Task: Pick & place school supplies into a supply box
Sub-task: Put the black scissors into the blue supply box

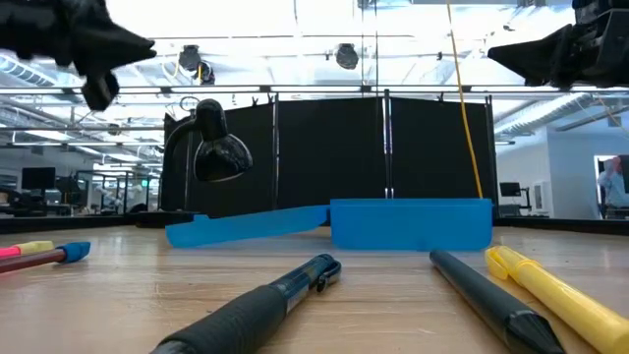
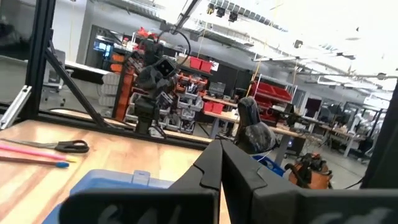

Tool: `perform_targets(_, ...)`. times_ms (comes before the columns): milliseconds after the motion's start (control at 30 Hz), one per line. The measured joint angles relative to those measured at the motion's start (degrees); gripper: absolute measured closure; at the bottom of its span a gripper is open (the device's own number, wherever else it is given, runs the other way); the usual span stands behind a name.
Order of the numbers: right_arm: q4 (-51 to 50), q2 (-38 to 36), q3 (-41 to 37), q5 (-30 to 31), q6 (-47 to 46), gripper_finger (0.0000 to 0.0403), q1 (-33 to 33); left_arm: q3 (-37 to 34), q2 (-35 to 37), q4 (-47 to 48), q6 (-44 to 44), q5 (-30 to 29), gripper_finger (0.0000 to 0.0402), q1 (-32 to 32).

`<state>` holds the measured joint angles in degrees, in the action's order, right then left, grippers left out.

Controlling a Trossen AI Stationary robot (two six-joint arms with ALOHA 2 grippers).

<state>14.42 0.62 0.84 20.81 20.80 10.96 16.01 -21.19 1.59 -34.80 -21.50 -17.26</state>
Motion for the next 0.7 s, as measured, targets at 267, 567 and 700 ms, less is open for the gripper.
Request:
perform_targets(267,1.64,0.00,0.00,-0.10,-1.73,0.0403,0.02,28.76,-28.91,25.89,-13.00,-13.98,0.0364,-10.64)
perform_targets(567,-1.07,0.00,0.01,-0.12,-8.85,0.0403,0.02,58.60,-56.98,74.87,-57.17,-6.14,0.0364,-19.34)
perform_targets(700,-1.02,0.00,0.02,-0.12,-10.27,0.0403,0.02,61.53,-65.02,84.43,-71.84,8.08,0.0364,-23.39)
